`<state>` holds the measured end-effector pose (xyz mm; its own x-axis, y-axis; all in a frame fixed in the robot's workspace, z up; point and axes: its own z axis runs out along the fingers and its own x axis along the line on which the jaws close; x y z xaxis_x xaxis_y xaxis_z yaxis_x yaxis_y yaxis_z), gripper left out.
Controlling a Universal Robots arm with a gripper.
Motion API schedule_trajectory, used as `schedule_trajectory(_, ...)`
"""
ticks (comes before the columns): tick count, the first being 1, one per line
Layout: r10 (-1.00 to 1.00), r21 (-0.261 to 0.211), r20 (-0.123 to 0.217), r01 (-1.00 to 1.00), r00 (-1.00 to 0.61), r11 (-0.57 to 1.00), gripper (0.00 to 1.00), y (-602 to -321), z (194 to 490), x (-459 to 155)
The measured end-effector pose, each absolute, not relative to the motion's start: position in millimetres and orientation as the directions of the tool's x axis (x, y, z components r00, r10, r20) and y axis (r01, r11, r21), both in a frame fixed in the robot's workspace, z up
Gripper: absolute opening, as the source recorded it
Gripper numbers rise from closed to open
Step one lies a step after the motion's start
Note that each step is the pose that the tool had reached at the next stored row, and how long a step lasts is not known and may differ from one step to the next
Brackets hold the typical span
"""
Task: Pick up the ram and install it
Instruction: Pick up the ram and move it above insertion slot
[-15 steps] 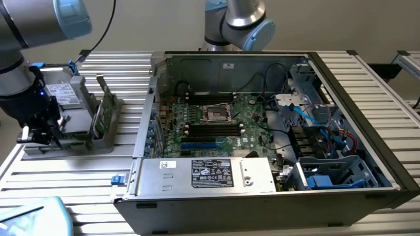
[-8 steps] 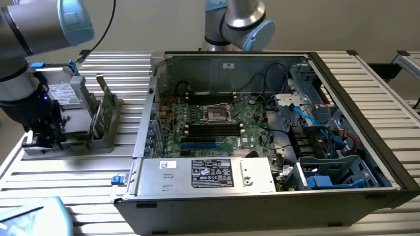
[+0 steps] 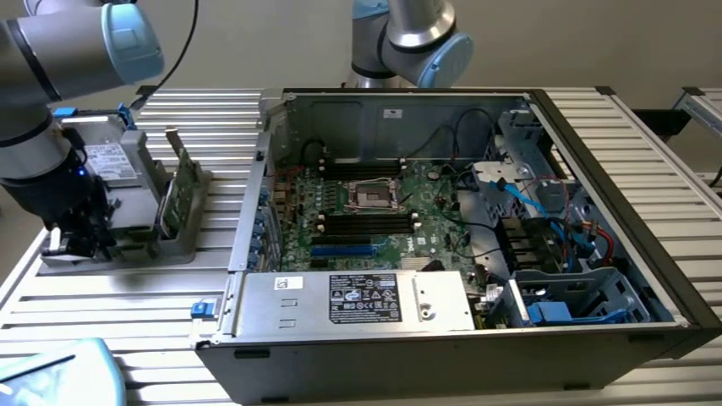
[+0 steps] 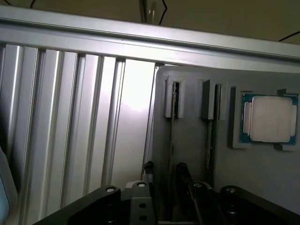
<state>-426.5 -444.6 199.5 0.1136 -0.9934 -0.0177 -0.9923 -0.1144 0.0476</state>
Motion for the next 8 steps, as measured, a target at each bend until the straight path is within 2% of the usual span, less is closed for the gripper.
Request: schedule_trajectory(8,-0.993,0.048,-0.018,-0.992,0.114,-0.114,0.33,-444.6,195.8,-426.4)
